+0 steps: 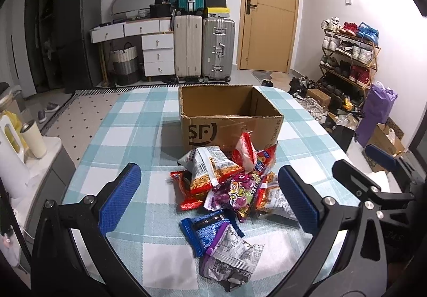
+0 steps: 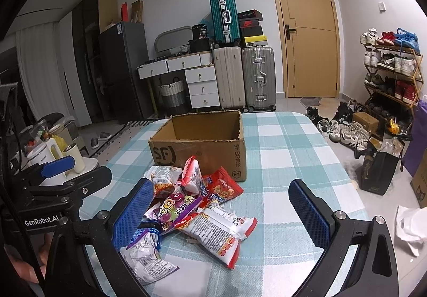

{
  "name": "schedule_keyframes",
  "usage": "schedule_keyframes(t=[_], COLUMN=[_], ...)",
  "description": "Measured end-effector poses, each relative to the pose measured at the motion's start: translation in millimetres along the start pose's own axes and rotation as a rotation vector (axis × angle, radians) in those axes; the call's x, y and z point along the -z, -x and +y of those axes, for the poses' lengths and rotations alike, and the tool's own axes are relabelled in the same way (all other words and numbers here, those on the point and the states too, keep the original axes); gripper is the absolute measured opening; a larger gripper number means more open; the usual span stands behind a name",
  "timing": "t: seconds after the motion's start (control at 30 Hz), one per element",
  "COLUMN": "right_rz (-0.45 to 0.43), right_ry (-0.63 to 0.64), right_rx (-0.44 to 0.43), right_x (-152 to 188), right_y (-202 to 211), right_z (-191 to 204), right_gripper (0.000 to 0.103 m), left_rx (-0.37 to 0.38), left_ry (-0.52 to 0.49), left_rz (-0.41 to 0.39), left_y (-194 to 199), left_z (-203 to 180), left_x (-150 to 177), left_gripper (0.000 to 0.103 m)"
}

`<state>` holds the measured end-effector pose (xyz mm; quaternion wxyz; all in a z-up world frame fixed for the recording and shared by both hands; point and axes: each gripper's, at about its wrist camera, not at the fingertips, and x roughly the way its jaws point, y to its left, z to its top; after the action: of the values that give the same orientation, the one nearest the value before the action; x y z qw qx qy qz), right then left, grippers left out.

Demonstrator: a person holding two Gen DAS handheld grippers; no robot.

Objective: Organize snacks
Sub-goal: 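Lower the left gripper onto the silver-white chip bag and close it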

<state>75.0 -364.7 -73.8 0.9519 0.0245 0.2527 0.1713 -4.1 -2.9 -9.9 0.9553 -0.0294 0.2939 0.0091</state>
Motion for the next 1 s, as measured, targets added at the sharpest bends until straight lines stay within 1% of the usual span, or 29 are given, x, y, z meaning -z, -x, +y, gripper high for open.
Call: schedule_keyframes(t=[0.23, 0.37, 0.47, 0.5, 0.63, 0.77, 0.8, 0.9, 1.0], right_rz=[0.007, 0.017, 0.017, 0.018, 0.026, 0.039, 0.043, 0.049, 0.057], right_ry=[-0.011, -0.008, -0.007, -0.008, -0.013, -0.028, -0.033, -0.035, -0.036], right_rx=[-0.008, -0.018, -0.018, -0.019, -0.018, -0.021, -0.024, -0.024, -0.022], right_x=[4, 7, 8, 8, 11, 17, 18, 21, 23], right_y=[-2, -4, -5, -5, -7, -11, -12, -14, -17], right_z=[-1, 0, 0, 1, -1, -4, -5, -7, -10], right_gripper=[0.103, 0.103, 0.103, 0.103, 0.103, 0.103, 0.103, 0.103, 0.103], left_rx=[0.028, 0.050, 0.074, 0.093, 0.131, 0.151, 0.166, 0.197, 0.210], left_ry=[-0.005, -0.001, -0.003, -0.002, -0.016, -0.058, -0.061, -0.073, -0.093], left_rz=[-0.005, 0.018, 0.053, 0.068, 0.101, 0.117, 0.122, 0.130, 0.143], left_y=[3, 0, -5, -7, -15, -23, -25, -31, -34], left_z=[6, 13, 19, 21, 25, 21, 19, 15, 8], left_x=[4, 12, 23, 28, 46, 63, 66, 74, 80], left_gripper=[0.102, 0.102, 0.102, 0.102, 0.102, 0.102, 0.102, 0.102, 0.102])
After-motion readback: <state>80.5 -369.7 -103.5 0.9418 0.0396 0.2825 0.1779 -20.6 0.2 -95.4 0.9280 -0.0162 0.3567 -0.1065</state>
